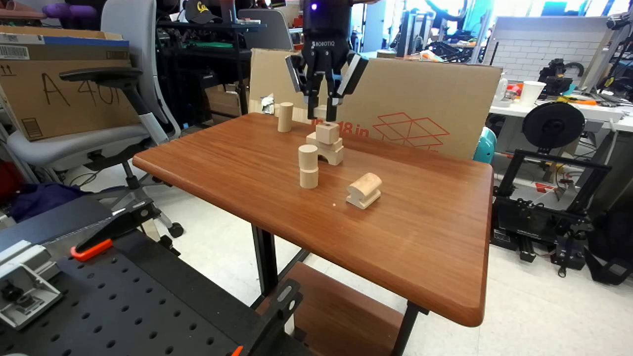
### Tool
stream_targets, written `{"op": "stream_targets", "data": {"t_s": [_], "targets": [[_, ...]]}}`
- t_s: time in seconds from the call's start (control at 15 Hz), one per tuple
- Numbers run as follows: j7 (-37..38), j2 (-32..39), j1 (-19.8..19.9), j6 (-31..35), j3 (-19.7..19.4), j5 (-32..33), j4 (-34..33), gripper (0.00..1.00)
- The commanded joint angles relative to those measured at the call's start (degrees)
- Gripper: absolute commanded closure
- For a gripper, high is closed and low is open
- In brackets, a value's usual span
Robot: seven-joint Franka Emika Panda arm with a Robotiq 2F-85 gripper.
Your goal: Move the square blocks from the front stacked blocks to the back stacked blocks
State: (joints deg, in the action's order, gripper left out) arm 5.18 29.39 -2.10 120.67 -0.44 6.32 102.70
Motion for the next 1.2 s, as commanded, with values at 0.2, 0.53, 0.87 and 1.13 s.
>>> {"op": "stream_targets", "data": {"t_s": [0.2, 0.53, 0.87, 1.13], "targets": [[-0.14, 0.52, -0.18, -1.68, 0.07, -0.83, -2.02, 0.12], [-0.51, -3.97, -0.88, -0.81, 0.54, 0.00, 1.43, 0.00], [-0.03, -5.50, -1.66, -0.54, 0.88, 0.04, 1.74, 0.00], [0.03, -6.03, -1.77, -0.54, 0.87, 0.07, 2.28, 0.00]]}}
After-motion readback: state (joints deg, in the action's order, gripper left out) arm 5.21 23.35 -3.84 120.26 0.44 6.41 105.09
